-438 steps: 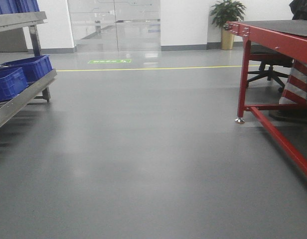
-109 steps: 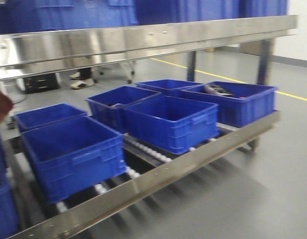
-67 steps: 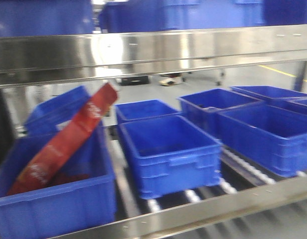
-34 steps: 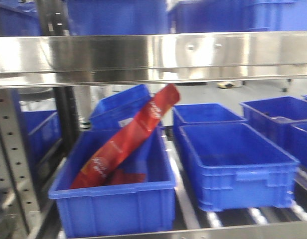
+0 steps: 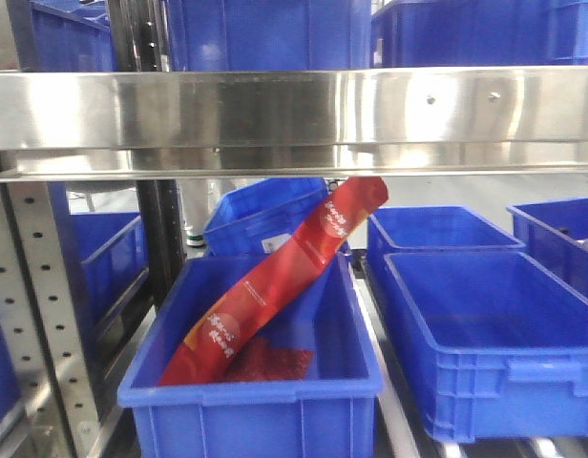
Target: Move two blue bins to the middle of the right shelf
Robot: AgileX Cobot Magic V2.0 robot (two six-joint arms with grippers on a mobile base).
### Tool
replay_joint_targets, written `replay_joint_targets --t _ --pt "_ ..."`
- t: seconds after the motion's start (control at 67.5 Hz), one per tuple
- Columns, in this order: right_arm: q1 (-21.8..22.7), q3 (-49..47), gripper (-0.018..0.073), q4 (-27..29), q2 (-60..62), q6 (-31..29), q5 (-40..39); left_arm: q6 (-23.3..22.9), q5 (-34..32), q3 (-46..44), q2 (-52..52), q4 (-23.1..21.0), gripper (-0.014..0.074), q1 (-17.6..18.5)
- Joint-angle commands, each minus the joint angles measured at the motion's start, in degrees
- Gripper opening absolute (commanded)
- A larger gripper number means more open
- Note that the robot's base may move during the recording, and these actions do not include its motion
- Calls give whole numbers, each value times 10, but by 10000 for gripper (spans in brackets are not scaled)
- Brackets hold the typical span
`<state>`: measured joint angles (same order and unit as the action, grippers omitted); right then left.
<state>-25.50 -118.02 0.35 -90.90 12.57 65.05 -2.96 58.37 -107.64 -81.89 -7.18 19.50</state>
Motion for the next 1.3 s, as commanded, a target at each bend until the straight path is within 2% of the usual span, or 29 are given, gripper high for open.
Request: replay_joint_targets --t 0.0,1.289 --pt "-3 -8 -162 13 9 -17 -55 11 -42 -10 9 -31 -111 6" --pt "-3 -8 -162 13 9 -17 -55 11 -42 -10 9 -31 -111 6"
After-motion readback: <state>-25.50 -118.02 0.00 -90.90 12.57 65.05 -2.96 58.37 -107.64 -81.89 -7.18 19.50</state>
